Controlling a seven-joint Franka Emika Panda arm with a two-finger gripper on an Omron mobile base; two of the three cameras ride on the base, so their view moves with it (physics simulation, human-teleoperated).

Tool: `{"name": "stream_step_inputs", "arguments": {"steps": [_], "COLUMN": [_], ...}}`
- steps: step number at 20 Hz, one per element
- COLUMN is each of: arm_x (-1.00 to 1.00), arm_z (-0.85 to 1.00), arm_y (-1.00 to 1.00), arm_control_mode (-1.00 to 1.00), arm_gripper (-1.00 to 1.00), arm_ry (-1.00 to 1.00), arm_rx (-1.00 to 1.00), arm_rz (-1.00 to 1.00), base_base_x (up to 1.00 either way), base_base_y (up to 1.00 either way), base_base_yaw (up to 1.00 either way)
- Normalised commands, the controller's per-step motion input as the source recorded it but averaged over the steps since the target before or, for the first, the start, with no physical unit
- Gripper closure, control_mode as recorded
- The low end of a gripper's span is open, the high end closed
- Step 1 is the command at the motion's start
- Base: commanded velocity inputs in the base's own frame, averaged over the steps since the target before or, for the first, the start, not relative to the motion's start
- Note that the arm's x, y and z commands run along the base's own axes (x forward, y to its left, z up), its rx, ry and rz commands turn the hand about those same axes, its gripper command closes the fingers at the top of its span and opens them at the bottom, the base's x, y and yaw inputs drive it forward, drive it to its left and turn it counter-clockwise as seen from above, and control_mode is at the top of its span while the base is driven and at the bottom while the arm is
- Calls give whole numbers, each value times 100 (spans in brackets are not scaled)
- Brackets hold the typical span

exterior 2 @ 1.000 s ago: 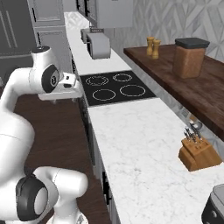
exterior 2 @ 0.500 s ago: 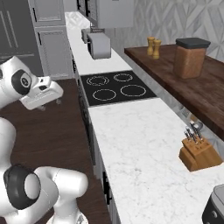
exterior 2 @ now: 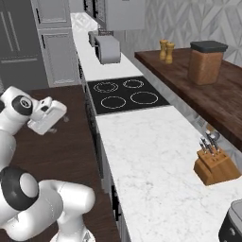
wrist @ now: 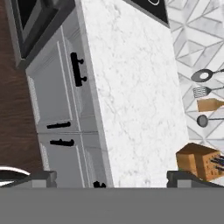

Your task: Take a straw from the drawer in front and place it inside the glass cup on the dining counter.

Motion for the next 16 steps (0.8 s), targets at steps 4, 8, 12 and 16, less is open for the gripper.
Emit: {"name": "stream_step_inputs", "arguments": {"steps": [4,8,12,16], "arm_x": [21,12,29,18], "arm_z": [-60,-42,-57,-60], "arm_y": [-9,-6,0,-6], "arm_control_mode": [-100,-100,-100,-100], "arm_gripper": [-100,-100,-100,-100], "arm_ry": [1,0,4,5], "arm_rx": [-23,-21,-24,-19], "arm_rz": [0,0,0,0], "base_base_x": [0,0,0,0], "base_base_y": [0,0,0,0], "base_base_yaw": [0,0,0,0]}}
